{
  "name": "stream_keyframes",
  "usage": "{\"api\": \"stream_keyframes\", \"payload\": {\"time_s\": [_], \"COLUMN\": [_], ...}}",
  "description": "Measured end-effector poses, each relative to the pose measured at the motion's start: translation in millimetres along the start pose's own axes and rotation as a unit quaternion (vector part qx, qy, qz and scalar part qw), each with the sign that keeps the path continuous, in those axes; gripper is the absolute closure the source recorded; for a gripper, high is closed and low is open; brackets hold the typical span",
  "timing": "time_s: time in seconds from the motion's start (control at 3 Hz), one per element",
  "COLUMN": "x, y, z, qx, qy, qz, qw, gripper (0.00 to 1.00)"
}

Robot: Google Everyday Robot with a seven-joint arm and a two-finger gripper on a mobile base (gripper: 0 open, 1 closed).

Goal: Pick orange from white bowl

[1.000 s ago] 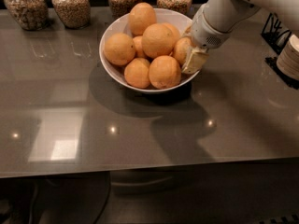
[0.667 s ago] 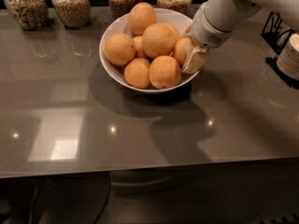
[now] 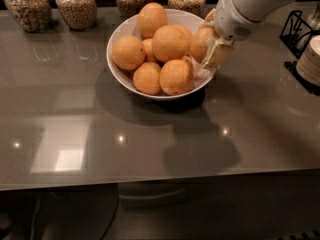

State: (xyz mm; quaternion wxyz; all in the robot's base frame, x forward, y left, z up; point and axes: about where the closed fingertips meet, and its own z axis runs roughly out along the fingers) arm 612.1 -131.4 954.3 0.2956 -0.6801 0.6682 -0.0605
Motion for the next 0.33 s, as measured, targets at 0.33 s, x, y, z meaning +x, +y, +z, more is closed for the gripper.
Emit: {"api": "stream_keyframes", "payload": {"time_s": [0.33], "x": [-4.3], "y": [-3.1], "z": [-30.9], "qx": [0.014], "qy": [-0.009], "qz": [-0.004], "qw": [0.9999], "gripper": [1.00]}}
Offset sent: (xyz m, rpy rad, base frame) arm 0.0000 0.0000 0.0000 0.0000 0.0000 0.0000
